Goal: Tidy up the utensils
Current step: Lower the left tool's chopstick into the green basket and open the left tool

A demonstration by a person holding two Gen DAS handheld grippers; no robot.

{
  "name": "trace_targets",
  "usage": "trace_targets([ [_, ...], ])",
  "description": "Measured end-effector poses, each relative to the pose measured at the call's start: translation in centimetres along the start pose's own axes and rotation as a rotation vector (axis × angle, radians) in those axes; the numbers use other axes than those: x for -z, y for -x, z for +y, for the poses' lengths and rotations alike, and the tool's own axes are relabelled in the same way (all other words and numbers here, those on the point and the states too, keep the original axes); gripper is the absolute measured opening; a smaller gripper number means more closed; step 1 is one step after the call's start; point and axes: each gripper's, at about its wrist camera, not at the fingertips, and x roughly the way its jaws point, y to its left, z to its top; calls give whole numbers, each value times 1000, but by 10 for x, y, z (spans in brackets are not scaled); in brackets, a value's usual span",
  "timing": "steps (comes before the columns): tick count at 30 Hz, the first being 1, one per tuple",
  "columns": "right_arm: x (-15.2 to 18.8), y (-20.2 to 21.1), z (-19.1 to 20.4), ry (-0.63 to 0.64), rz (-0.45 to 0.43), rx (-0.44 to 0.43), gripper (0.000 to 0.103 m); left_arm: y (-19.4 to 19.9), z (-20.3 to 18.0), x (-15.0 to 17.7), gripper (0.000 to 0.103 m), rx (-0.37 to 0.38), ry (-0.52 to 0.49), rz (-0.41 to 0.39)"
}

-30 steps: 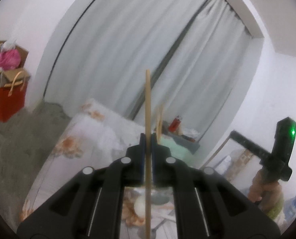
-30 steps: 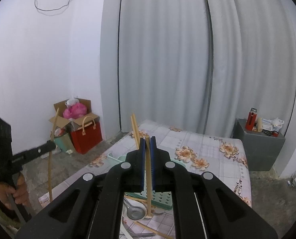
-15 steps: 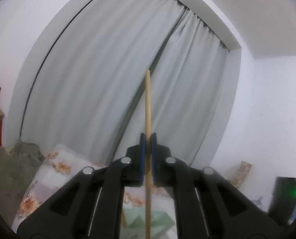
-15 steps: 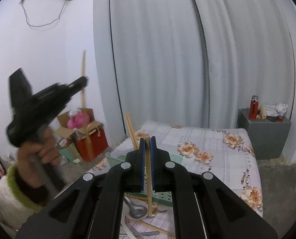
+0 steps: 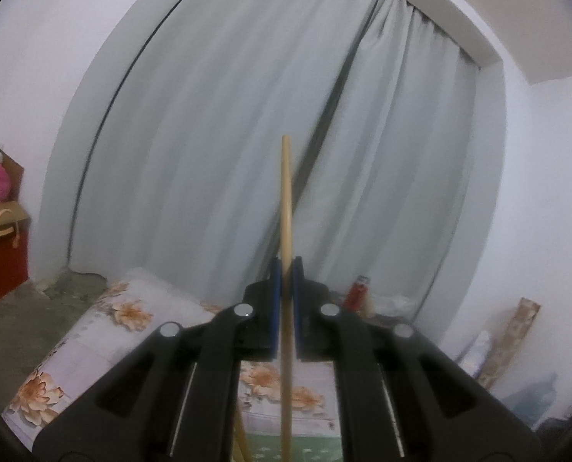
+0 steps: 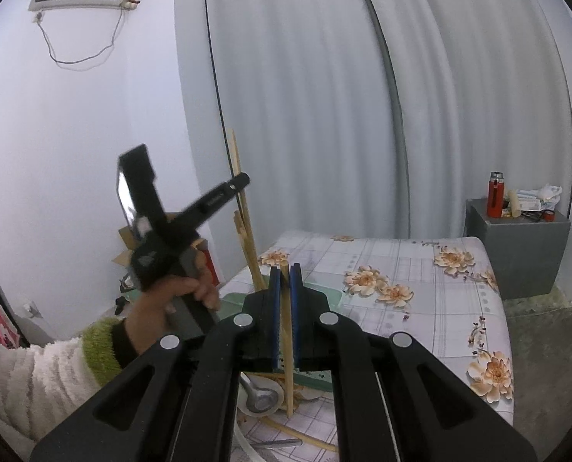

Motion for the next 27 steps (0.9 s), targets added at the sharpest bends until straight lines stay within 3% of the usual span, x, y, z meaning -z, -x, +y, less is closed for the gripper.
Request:
trace_targets([
  [7, 2, 0, -4, -4, -2, -12, 5, -13, -4, 13, 4, -42, -12, 27],
  [14, 3, 1, -4, -7, -2, -15, 5, -10, 1, 23, 4, -36, -21, 30],
  [21, 3, 6, -2, -6, -5, -6, 5, -2, 4, 24, 6, -23, -26, 85],
  [23, 4, 7, -3, -8, -5, -5, 5, 5, 4, 23, 28, -9, -31, 109],
  [27, 4, 9, -1, -12, -4, -4, 5, 30, 3, 14, 49, 21, -27, 128],
])
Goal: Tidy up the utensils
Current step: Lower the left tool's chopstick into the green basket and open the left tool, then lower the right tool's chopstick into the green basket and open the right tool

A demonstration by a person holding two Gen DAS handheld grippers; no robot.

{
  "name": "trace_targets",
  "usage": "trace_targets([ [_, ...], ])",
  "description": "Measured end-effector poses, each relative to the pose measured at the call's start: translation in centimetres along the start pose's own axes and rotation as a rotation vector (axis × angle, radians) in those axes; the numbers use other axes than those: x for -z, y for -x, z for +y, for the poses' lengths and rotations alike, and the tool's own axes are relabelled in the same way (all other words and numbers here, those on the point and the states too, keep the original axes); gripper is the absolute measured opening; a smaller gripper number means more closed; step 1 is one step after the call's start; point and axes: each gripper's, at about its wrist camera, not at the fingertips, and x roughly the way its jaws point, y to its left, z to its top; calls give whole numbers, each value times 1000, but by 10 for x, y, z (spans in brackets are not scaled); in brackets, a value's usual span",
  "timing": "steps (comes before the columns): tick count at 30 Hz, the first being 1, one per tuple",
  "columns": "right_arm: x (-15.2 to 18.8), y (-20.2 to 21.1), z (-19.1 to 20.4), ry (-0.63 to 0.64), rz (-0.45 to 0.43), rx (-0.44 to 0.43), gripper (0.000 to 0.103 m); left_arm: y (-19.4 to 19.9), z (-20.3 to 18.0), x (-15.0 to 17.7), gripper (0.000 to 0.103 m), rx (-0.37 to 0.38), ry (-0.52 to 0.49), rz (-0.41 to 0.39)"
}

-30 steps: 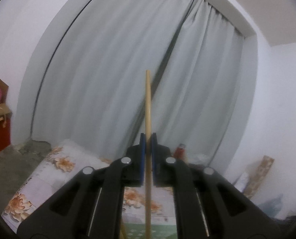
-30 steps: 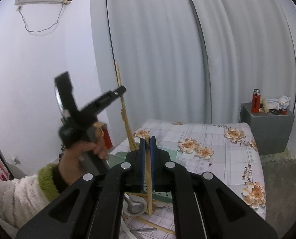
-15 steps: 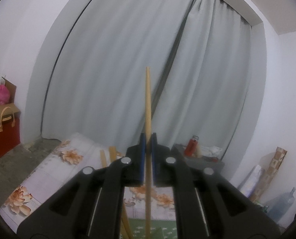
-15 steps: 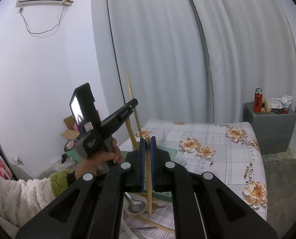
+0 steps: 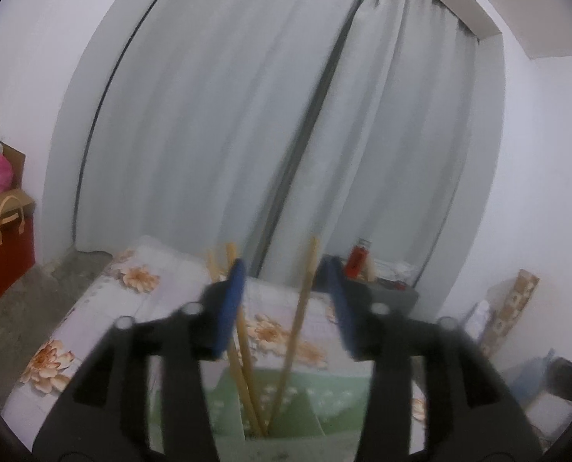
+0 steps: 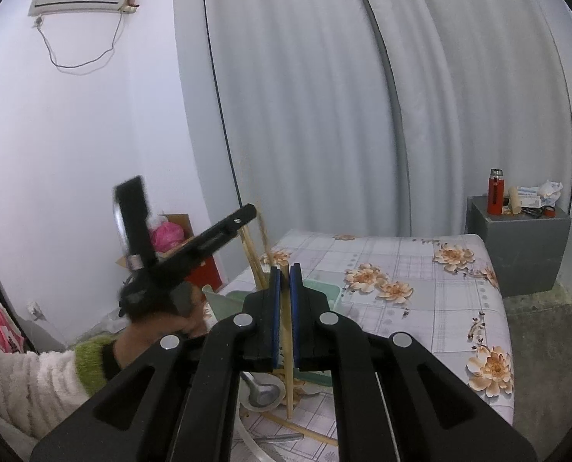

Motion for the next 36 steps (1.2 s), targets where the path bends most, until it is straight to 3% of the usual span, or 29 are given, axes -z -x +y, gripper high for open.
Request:
trace_targets([
  [5, -4, 7, 5, 9, -16, 4, 5, 42, -2, -12, 68, 32, -21, -16],
  [11, -24, 20, 13, 35, -66, 6, 5, 100, 6, -17, 80, 41, -52, -11],
  [25, -96, 1, 37, 106, -145, -38, 5, 165, 64, 28, 84, -61, -20, 146],
  [36, -117, -47, 50, 122, -150, -21, 5, 178, 86, 34, 85, -99, 15, 138],
])
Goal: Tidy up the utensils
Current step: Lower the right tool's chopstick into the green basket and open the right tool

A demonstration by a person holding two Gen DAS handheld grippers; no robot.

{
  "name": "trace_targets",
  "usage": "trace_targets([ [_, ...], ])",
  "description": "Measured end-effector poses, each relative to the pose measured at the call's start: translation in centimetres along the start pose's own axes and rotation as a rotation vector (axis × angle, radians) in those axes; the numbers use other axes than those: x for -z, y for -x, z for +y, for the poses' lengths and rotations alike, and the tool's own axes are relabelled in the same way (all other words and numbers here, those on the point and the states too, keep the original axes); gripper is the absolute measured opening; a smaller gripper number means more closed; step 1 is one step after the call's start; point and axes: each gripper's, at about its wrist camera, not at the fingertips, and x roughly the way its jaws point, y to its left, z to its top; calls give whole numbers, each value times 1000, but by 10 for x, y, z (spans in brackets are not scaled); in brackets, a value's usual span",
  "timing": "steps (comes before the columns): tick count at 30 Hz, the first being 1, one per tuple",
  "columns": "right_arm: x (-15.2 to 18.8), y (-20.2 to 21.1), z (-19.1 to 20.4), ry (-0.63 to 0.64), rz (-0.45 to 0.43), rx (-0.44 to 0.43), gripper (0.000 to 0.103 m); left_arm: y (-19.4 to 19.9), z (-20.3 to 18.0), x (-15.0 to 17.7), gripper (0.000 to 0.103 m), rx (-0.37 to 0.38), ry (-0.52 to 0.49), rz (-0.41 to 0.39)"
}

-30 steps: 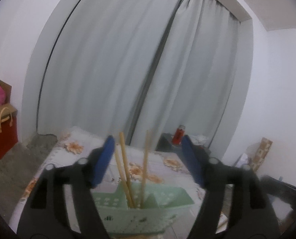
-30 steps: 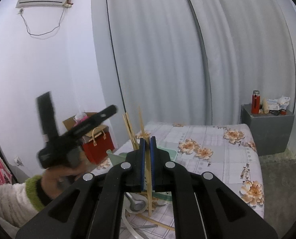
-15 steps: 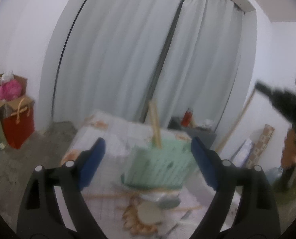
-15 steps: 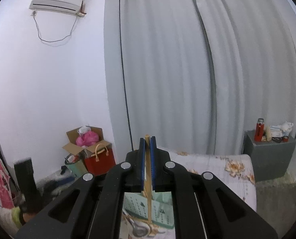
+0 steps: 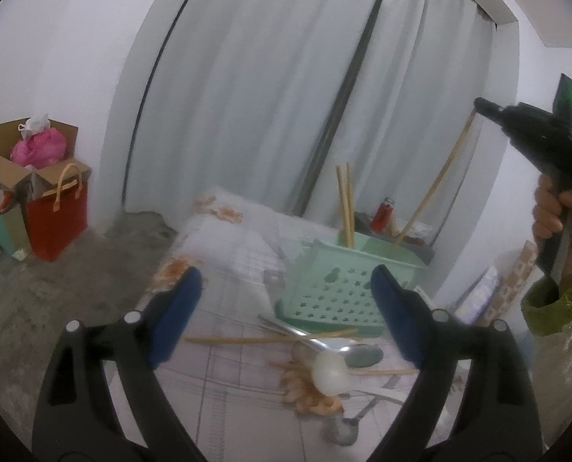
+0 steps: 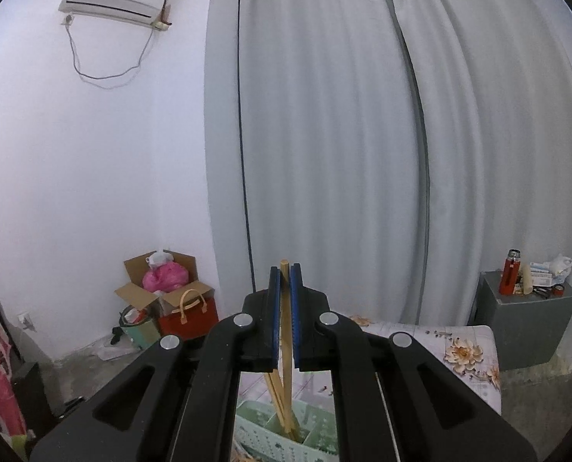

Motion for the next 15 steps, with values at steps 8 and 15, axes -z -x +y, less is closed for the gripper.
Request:
trace_targets([
  [8, 36, -48, -13, -62, 86, 44, 5, 2, 4, 9, 85, -37, -31, 5],
  [15, 99, -73, -60, -242, 290, 91, 7, 1, 8, 18, 85, -62, -63, 22],
])
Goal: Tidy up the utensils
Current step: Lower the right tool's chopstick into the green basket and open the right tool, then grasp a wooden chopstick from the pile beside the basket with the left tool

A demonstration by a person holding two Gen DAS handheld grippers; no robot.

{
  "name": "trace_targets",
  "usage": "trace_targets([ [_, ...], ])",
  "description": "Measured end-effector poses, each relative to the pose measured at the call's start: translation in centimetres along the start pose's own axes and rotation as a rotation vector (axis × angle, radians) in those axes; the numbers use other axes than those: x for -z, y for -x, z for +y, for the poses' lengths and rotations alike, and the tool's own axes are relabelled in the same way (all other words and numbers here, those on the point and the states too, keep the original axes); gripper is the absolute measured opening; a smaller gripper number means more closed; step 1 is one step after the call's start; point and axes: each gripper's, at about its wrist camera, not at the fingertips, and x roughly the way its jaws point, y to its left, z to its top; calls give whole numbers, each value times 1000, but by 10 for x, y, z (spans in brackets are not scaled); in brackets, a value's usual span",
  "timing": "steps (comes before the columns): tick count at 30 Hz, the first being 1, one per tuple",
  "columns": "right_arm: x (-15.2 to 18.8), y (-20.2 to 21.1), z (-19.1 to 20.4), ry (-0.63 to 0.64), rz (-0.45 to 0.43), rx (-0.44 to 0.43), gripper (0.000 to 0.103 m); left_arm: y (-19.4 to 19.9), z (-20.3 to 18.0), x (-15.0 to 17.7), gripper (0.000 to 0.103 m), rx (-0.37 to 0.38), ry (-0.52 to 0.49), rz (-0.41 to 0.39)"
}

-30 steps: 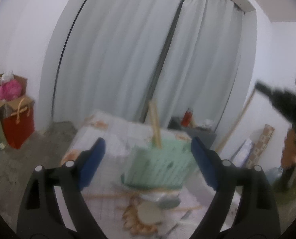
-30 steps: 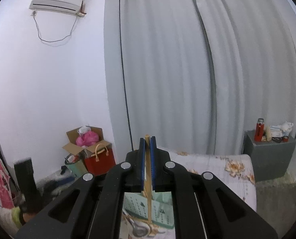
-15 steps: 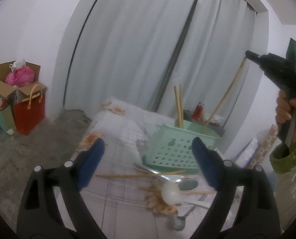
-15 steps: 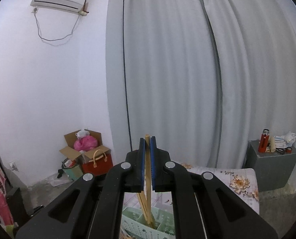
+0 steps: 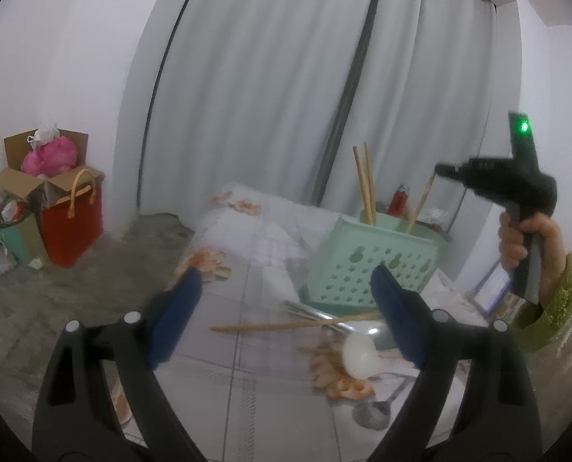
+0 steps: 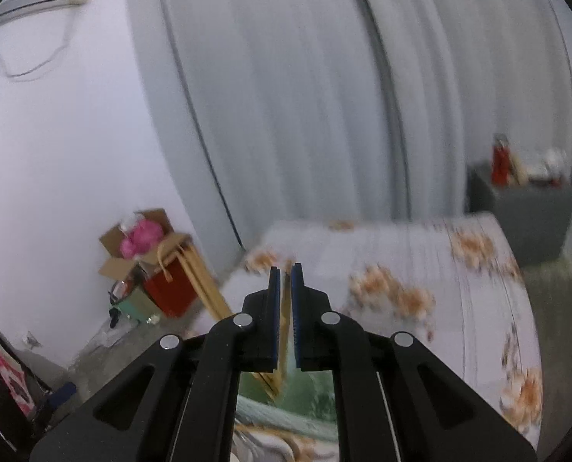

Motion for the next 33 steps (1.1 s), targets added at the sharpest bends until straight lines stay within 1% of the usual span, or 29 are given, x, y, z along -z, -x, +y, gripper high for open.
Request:
trace_targets([
  [1, 3, 1, -2, -8, 6, 4, 8, 0, 0, 1, 85, -3, -3, 2],
  [2, 7, 5, -7, -15, 7, 9, 11, 0, 1, 2, 85, -5, -4, 7],
  [4, 11, 15, -12, -21, -8, 28, 38, 1, 2, 3, 85, -8, 2, 13],
  [5, 13, 24, -13, -22, -30, 42, 43, 0, 3, 4, 85, -11, 6, 19],
  [8, 14, 41, -17, -18, -54, 56, 46, -1, 5, 6, 85, -15, 14, 28],
  [10, 15, 54, -19, -22, -70, 62, 51, -1, 6, 7, 86, -17, 19, 34],
  [14, 25, 78, -18, -11, -81, 68, 57, -1, 5, 9, 86, -25, 15, 43],
  [16, 34, 86, -15, 2, -69, 62, 65, -2, 4, 9, 86, -31, 13, 47],
  [17, 39, 88, -13, 9, -58, 59, 68, -2, 4, 10, 86, -33, 14, 50],
  [19, 52, 89, -8, 21, -24, 50, 79, -3, 3, 10, 86, -38, 16, 57],
  [20, 59, 89, -8, 25, -4, 48, 82, -4, 3, 11, 86, -40, 16, 63],
  [22, 75, 85, -6, 33, 45, 60, 90, -4, 2, 11, 86, -45, 13, 68],
  [25, 102, 75, -4, 47, 118, 112, 96, -6, 1, 12, 86, -53, 6, 80],
  [28, 133, 64, -7, 54, 209, 167, 96, -9, 1, 14, 86, -64, 5, 96],
  [31, 155, 57, -14, 31, 270, 181, 96, -13, 0, 17, 86, -72, 5, 112],
  [33, 164, 55, -19, -1, 291, 177, 96, -15, 0, 19, 86, -78, 1, 123],
])
